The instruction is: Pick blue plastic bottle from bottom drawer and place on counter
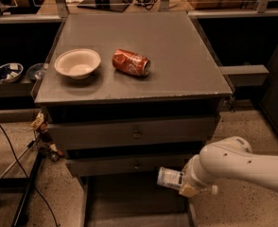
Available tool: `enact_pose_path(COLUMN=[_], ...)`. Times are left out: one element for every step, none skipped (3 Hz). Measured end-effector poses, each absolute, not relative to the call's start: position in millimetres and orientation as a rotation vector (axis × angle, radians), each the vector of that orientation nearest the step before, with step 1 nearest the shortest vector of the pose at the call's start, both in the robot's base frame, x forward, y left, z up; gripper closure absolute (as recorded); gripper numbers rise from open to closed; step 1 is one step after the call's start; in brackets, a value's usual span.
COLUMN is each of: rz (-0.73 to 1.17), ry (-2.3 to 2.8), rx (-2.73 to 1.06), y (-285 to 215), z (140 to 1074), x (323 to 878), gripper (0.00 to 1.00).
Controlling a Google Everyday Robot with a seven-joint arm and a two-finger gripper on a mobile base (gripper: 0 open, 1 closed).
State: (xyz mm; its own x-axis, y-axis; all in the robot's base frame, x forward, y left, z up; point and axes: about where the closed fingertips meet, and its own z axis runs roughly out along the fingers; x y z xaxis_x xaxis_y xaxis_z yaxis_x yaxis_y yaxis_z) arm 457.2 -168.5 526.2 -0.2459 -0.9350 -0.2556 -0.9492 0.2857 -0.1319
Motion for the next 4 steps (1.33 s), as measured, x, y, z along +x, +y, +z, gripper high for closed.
enact_pose_path(rz=[0.0, -0.009, -0.006, -0.048], ry=[2.252, 2.256, 2.276, 2.266], rx=[-1.682, -1.657, -1.599, -1.515], y=[-175, -177, -181, -195], z=[562, 570, 581, 615], x=[455, 459, 467, 471], gripper=[1.0, 1.0, 1.0, 1.0])
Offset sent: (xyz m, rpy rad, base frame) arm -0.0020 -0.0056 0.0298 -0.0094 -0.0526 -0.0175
